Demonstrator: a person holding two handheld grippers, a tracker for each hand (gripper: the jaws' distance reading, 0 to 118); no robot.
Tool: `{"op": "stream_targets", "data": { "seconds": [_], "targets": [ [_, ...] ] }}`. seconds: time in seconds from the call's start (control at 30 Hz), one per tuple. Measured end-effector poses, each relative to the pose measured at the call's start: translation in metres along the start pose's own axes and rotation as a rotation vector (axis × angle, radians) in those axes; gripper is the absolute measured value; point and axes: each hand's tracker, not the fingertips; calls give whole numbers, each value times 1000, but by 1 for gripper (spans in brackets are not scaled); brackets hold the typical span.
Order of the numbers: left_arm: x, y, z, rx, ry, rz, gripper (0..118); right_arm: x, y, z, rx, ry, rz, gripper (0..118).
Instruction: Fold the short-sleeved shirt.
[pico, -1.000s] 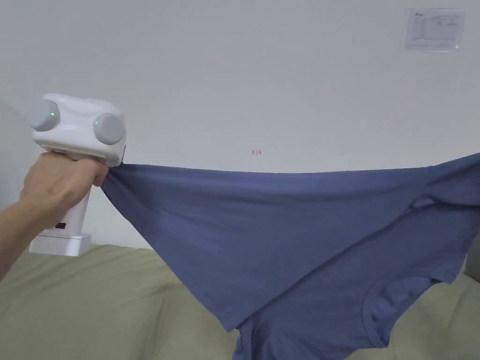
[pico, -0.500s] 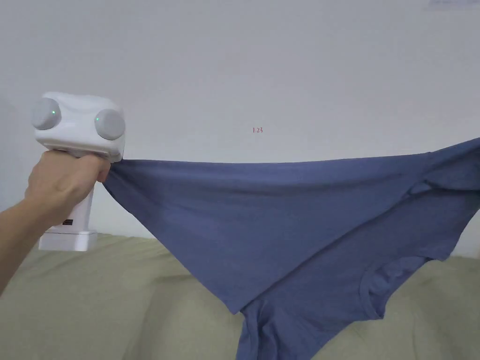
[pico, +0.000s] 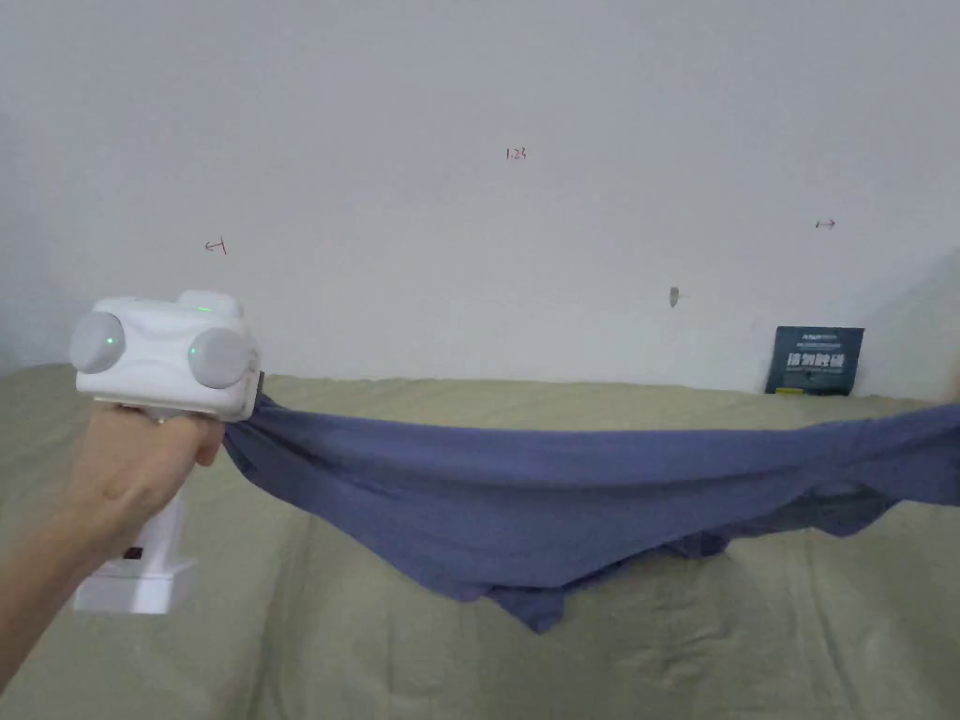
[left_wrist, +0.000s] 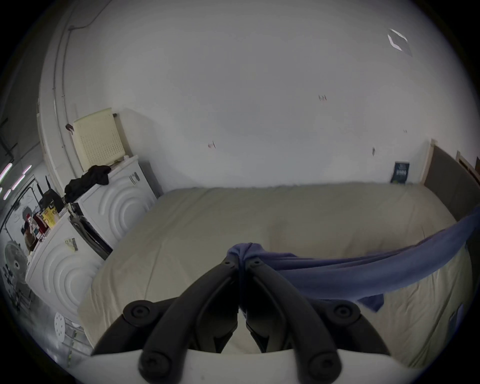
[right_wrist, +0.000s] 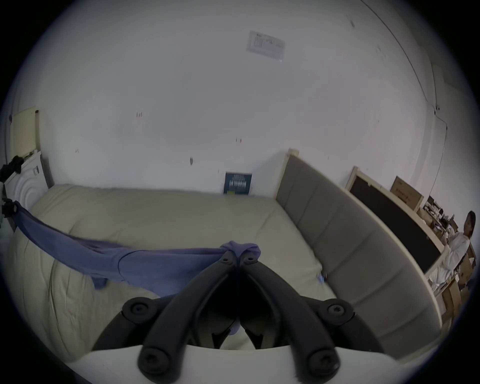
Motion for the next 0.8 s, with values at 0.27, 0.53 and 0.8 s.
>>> {"op": "stream_targets", "data": {
  "seconds": [0.27, 0.53, 0.8],
  "targets": [
    [-26, -123, 54, -145, -69, -9, 0, 18, -143, 80, -82, 50, -91, 2],
    [-52, -227, 93, -249, -120, 7, 0, 29, -289, 142, -226, 85, -184, 2],
    [-74, -292, 111, -306, -136, 79, 0, 35, -363, 163, -295, 107, -210, 2]
  ]
}}
